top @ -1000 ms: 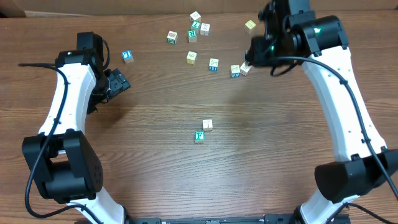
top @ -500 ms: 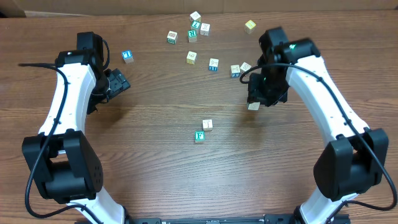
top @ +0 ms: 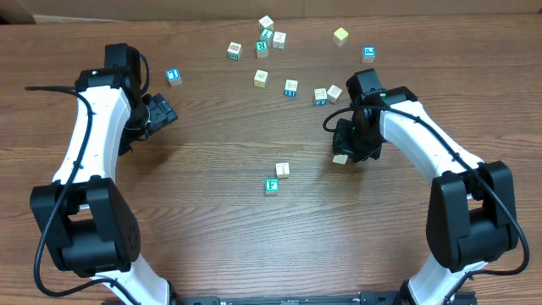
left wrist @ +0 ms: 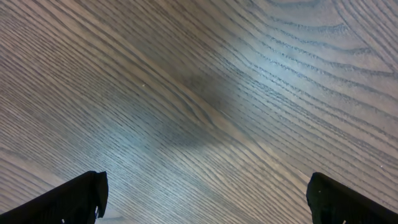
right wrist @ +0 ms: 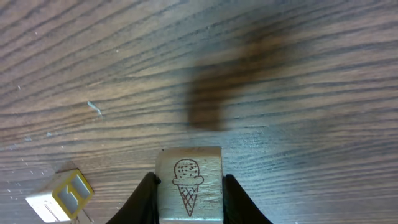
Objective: Form a circle
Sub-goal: 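Lift the '4' block and carry it toward table center, then lower the '4' block toward the table right of the F block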
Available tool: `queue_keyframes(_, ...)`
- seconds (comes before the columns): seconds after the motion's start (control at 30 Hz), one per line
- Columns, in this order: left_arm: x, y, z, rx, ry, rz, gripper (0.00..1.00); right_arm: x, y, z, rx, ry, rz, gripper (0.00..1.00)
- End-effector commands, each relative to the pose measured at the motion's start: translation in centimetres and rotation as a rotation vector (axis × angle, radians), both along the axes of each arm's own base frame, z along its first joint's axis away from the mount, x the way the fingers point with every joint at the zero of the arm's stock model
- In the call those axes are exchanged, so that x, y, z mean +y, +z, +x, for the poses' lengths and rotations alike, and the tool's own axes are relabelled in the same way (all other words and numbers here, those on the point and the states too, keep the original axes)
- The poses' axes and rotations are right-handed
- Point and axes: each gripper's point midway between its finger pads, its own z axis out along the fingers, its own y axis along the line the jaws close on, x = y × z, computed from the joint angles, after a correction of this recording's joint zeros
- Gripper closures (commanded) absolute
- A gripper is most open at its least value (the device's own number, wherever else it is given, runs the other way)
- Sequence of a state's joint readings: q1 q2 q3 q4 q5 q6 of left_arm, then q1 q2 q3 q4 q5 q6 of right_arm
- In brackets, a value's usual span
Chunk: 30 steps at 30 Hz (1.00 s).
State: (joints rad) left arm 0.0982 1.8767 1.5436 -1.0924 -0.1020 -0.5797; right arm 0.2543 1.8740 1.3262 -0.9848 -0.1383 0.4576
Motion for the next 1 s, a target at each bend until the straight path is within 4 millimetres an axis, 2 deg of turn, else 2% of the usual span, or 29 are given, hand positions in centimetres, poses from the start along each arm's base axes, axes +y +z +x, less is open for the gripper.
queue_keyframes(0.0,0.2,0.6,0.5,-0.018,-0.01,0.015,0.0,-0.2,-0.1,0.2,-0.012,-0.02,-0.006,0.93)
queue_keyframes(0.1,0.2,0.6,0.5,-0.018,-0.01,0.015,0.0,-0.2,-0.2,0.4,-0.02,-0.02,-0.004,0.92)
queue_keyframes(0.17,0.2,0.6,0.5,-0.018,-0.01,0.015,0.0,-0.2,-0.3,0.4,-0.022,-0.02,-0.003,0.87)
queue_keyframes(0.47,0.2,0.6,0.5,-0.018,-0.01,0.015,0.0,-0.4,-1.1,0.0,-0.019,-0.021,-0.012,0.85)
queue_keyframes(0.63,0.2,0.6,0.5,-0.018,-0.01,0.015,0.0,-0.4,-1.2,0.0,-0.019,-0.021,-0.012,0.74)
queue_keyframes(0.73,0.2,0.6,0.5,-0.018,-0.01,0.015,0.0,-0.7,-1.2,0.0,-0.022,-0.022,-0.028,0.71)
queue_keyframes(0.83,0.2,0.6,0.5,-0.018,-0.01,0.015,0.0,-0.7,-1.2,-0.1,-0.017,-0.019,-0.032,0.65)
queue_keyframes(0.97,0.2,0.6,0.5,-0.018,-0.01,0.015,0.0,-0.8,-1.2,-0.1,-0.018,-0.019,-0.036,0.41)
